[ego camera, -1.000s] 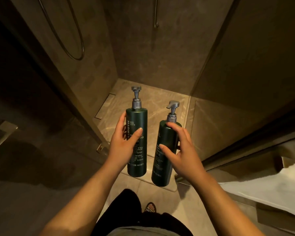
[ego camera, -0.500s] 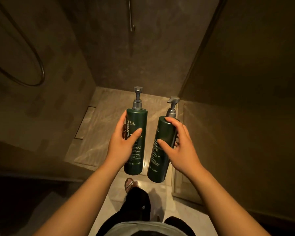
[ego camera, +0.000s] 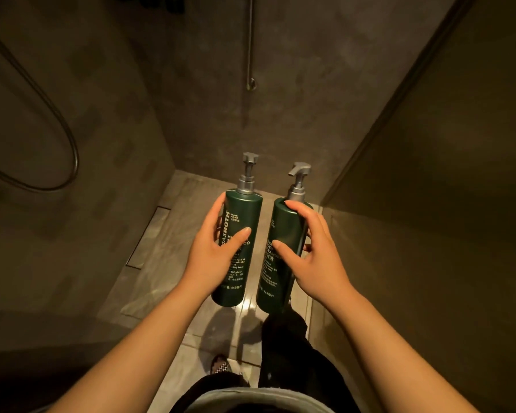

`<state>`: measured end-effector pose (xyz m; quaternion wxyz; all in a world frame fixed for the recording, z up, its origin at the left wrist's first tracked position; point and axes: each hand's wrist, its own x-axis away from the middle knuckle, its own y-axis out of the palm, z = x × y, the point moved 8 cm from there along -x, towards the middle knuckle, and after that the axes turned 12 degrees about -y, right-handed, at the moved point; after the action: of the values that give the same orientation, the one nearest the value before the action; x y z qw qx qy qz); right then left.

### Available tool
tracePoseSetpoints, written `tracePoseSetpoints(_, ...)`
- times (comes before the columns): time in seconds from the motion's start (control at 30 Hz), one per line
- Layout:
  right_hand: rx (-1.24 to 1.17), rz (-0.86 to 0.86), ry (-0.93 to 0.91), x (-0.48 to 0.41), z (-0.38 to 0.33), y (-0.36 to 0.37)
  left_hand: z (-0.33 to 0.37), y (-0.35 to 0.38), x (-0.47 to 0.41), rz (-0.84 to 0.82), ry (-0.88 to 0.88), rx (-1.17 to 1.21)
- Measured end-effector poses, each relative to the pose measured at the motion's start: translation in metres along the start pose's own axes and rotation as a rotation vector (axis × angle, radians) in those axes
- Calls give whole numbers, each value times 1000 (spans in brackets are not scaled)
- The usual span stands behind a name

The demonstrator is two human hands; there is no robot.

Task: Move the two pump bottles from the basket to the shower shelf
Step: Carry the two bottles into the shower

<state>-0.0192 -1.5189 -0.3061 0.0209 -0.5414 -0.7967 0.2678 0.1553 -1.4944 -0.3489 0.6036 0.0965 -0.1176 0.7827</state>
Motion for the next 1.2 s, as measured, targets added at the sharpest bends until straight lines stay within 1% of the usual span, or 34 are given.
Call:
tracePoseSetpoints(0.17,-25,-122,-52,-71,27,12,5,-13,-55,109,-15,33)
tracePoseSetpoints(0.27,-72,-252,-115,-130,43,21,15,-24,-96,254,-10,91)
tracePoseSetpoints(0.43,-106,-386,-200,-210,62,38,25,-35,-150,384,-20,177)
tracePoseSetpoints(0.5,-122,-452,-232,-233,66,51,23,-44,-159,467,-32,212)
tracePoseSetpoints(0.63,-173,-605,-295,-259,61,91,7,-72,-147,648,-121,285)
tracePoseSetpoints(0.7,-205,-680,-304,-266,56,115,3,-91,-134,729,-169,282)
tracePoseSetpoints(0.83,-286,-816,-322,-271,37,166,6,-128,-114,834,-177,223)
tracePoseSetpoints(0.9,-309,-870,-338,-273,25,191,0,-147,-105,899,-203,252)
tracePoseSetpoints(1.03,-307,-949,-438,-282,-7,243,-5,-188,-92,1012,-198,311)
tracePoseSetpoints(1.2,-360,-998,-517,-306,-47,297,0,-245,-82,1087,-165,324)
